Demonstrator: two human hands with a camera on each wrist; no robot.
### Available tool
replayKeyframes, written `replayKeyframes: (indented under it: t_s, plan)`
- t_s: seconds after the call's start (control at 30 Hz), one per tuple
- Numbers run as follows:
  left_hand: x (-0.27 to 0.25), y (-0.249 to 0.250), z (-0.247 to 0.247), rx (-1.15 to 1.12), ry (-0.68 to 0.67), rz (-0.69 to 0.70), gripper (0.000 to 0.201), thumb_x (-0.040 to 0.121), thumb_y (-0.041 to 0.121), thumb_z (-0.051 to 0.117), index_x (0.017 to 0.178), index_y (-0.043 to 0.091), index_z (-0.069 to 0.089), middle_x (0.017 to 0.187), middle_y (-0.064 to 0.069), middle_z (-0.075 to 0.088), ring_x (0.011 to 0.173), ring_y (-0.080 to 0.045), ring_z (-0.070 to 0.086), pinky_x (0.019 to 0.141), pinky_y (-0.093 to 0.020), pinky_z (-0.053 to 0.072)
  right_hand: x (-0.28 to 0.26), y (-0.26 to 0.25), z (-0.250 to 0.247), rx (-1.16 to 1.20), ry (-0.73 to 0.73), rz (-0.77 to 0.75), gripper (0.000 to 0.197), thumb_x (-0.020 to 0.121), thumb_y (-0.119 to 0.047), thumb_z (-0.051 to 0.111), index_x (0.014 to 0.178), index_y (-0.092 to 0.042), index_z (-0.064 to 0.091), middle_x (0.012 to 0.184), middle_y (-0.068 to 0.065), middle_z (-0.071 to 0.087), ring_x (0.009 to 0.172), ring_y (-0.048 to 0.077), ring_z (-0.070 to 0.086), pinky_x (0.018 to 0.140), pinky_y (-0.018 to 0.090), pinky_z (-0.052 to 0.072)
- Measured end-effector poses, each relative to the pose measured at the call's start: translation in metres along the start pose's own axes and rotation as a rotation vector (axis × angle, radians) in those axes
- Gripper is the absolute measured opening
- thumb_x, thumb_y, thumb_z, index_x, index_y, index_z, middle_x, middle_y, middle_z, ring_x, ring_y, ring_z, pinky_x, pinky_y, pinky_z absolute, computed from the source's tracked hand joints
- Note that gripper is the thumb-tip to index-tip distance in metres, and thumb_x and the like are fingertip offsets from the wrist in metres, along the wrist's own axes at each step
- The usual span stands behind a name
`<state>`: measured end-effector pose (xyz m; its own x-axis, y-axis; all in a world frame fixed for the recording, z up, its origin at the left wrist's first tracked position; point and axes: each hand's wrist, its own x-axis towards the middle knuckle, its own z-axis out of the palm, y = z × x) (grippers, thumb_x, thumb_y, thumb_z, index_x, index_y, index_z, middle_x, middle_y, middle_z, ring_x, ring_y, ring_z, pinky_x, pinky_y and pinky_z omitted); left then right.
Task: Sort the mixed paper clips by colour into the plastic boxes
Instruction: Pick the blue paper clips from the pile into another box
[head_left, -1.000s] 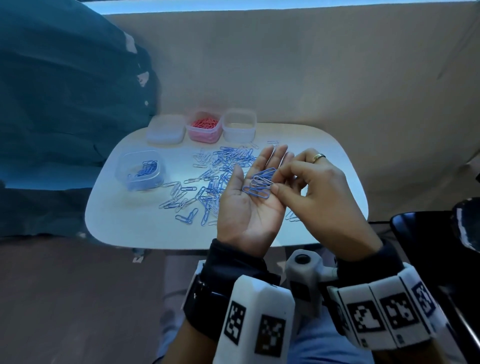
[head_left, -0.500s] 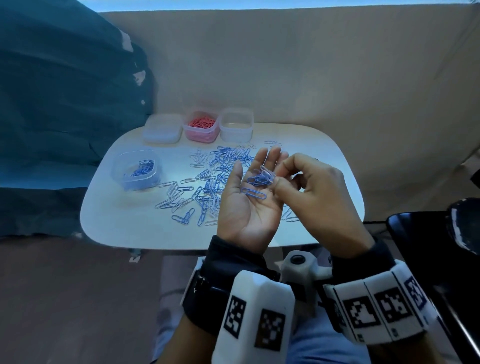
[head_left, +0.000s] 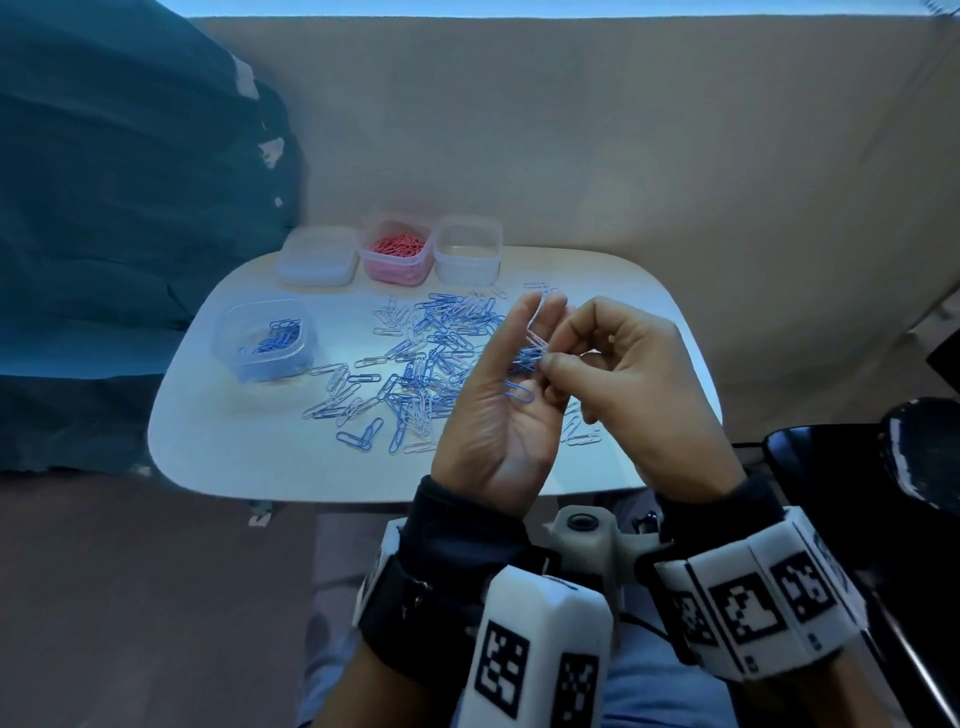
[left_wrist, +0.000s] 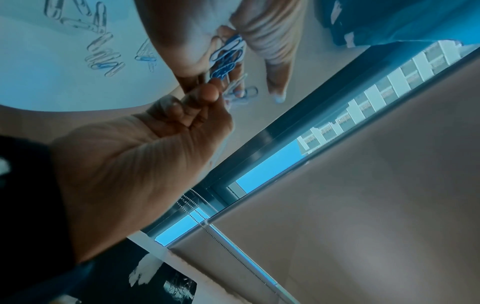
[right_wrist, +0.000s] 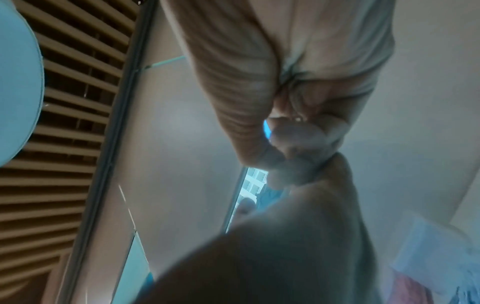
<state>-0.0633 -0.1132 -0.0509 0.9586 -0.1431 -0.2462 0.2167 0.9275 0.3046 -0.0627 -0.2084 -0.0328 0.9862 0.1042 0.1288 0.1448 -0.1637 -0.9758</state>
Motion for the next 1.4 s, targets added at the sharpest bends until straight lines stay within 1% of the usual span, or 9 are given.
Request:
replayKeyframes:
  t_s: [0.27, 0.43, 0.6, 0.73, 0.97, 1.03, 1.17, 1.3, 1.4]
  plan:
    - [0.000, -0.005, 0.000, 0.079, 0.052, 0.063, 0.030, 0.098, 0.023, 0.033, 0.098, 0.005, 0.056, 0.101, -0.009, 0.061, 0.105, -0.020, 0.055, 0.096, -0.031, 0.042, -0.002, 0.000, -0.001, 0.104, 0.003, 0.020, 0.015, 0.078, -0.001, 0.068, 0.069, -0.012, 0.064, 0.061, 0.005, 0.063, 0.050, 0.008, 0.059, 0.041, 0.016, 0.037]
    - [0.003, -0.004, -0.005, -0.013, 0.047, 0.082, 0.031, 0.097, 0.022, 0.035, 0.094, 0.003, 0.058, 0.094, -0.012, 0.065, 0.074, -0.017, 0.070, 0.069, -0.027, 0.057, 0.000, -0.001, -0.002, 0.078, 0.052, 0.006, 0.015, 0.080, -0.002, 0.067, 0.077, -0.015, 0.060, 0.067, -0.001, 0.063, 0.051, 0.006, 0.056, 0.040, 0.018, 0.037]
    - [0.008, 0.012, -0.026, -0.074, 0.047, 0.088, 0.042, 0.097, 0.021, 0.036, 0.081, 0.002, 0.070, 0.089, -0.009, 0.071, 0.079, -0.019, 0.071, 0.075, -0.031, 0.055, 0.019, 0.006, -0.013, -0.032, 0.061, 0.012, 0.016, 0.081, -0.004, 0.066, 0.076, -0.019, 0.062, 0.064, -0.005, 0.062, 0.052, 0.002, 0.057, 0.040, 0.014, 0.037]
    - [0.013, 0.036, -0.038, -0.114, 0.116, 0.148, 0.046, 0.097, 0.019, 0.037, 0.069, 0.004, 0.070, 0.070, -0.006, 0.069, 0.064, -0.018, 0.070, 0.059, -0.022, 0.055, 0.050, 0.030, -0.007, -0.210, -0.117, 0.155, 0.016, 0.085, -0.007, 0.062, 0.075, -0.018, 0.057, 0.069, 0.000, 0.060, 0.060, 0.005, 0.056, 0.044, 0.013, 0.039]
    - [0.005, 0.117, -0.044, -0.032, -0.052, 0.032, 0.044, 0.091, 0.032, 0.047, 0.054, 0.010, 0.053, 0.046, 0.003, 0.038, 0.038, -0.009, 0.040, 0.034, -0.017, 0.028, 0.082, 0.030, 0.003, -0.801, -0.198, 0.071, 0.028, 0.087, -0.031, 0.061, 0.107, -0.013, 0.061, 0.107, 0.006, 0.063, 0.095, 0.023, 0.054, 0.083, 0.032, 0.041]
    - [0.003, 0.149, -0.042, 0.193, -0.069, 0.020, 0.044, 0.089, 0.032, 0.046, 0.049, 0.014, 0.050, 0.042, 0.004, 0.034, 0.035, -0.008, 0.035, 0.033, -0.017, 0.022, 0.083, 0.026, 0.004, -0.763, -0.208, 0.049, 0.027, 0.088, -0.031, 0.060, 0.105, -0.011, 0.062, 0.105, 0.008, 0.063, 0.088, 0.019, 0.050, 0.079, 0.030, 0.039]
    - [0.017, 0.200, -0.031, 1.025, 0.245, 0.134, 0.053, 0.099, 0.036, 0.031, 0.049, 0.021, 0.043, 0.040, 0.008, 0.026, 0.035, -0.005, 0.024, 0.034, -0.014, 0.014, 0.078, 0.030, 0.015, -0.706, -0.304, 0.014, 0.020, 0.086, -0.027, 0.063, 0.097, -0.010, 0.064, 0.094, 0.007, 0.061, 0.067, 0.012, 0.046, 0.071, 0.027, 0.039]
    - [0.035, 0.208, -0.041, 1.947, 0.417, 0.111, 0.033, 0.095, 0.021, 0.043, 0.063, 0.016, 0.046, 0.057, 0.002, 0.040, 0.049, -0.012, 0.034, 0.040, -0.017, 0.025, 0.079, 0.035, 0.030, -0.681, -0.374, 0.035, 0.015, 0.085, -0.028, 0.064, 0.090, -0.013, 0.063, 0.088, 0.004, 0.060, 0.063, 0.007, 0.047, 0.069, 0.025, 0.039]
    - [0.043, 0.204, -0.050, 2.183, 0.463, 0.094, 0.023, 0.093, 0.015, 0.046, 0.074, 0.008, 0.057, 0.069, -0.008, 0.055, 0.063, -0.021, 0.049, 0.053, -0.021, 0.039, 0.087, 0.035, 0.037, -0.732, -0.405, 0.037, 0.018, 0.086, -0.027, 0.063, 0.093, -0.010, 0.065, 0.088, 0.004, 0.059, 0.078, 0.017, 0.052, 0.074, 0.026, 0.039]
